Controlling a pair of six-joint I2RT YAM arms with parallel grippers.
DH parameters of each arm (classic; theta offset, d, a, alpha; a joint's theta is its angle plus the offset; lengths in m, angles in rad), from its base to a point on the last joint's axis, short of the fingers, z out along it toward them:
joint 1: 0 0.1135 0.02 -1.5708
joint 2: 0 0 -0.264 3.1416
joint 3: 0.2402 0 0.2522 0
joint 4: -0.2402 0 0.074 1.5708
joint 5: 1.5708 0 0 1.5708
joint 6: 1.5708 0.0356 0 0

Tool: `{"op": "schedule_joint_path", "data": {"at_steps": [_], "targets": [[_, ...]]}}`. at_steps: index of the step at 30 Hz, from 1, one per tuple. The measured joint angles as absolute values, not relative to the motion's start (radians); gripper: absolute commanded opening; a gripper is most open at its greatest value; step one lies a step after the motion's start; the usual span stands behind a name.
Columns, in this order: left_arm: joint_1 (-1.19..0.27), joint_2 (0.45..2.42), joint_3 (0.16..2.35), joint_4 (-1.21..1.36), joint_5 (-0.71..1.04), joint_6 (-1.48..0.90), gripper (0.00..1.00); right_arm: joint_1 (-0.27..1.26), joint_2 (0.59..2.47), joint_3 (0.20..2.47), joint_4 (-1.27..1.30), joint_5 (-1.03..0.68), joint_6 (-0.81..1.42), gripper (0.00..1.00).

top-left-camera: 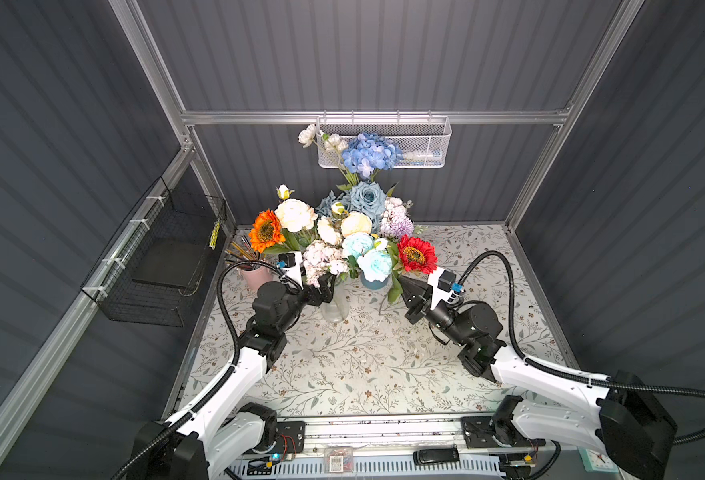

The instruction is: Arrange the flowers into the vase

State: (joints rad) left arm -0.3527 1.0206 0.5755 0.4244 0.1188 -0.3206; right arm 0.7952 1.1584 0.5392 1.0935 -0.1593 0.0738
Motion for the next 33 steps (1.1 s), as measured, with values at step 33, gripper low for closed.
{"op": "schedule_joint_path", "data": {"at_steps": [33], "targets": [[-0.353,1.028,0.59,0.438,0.093,-0.321,1.0,0.945,1.616,0.871,1.417,-0.39,-0.272,0.0]]}}
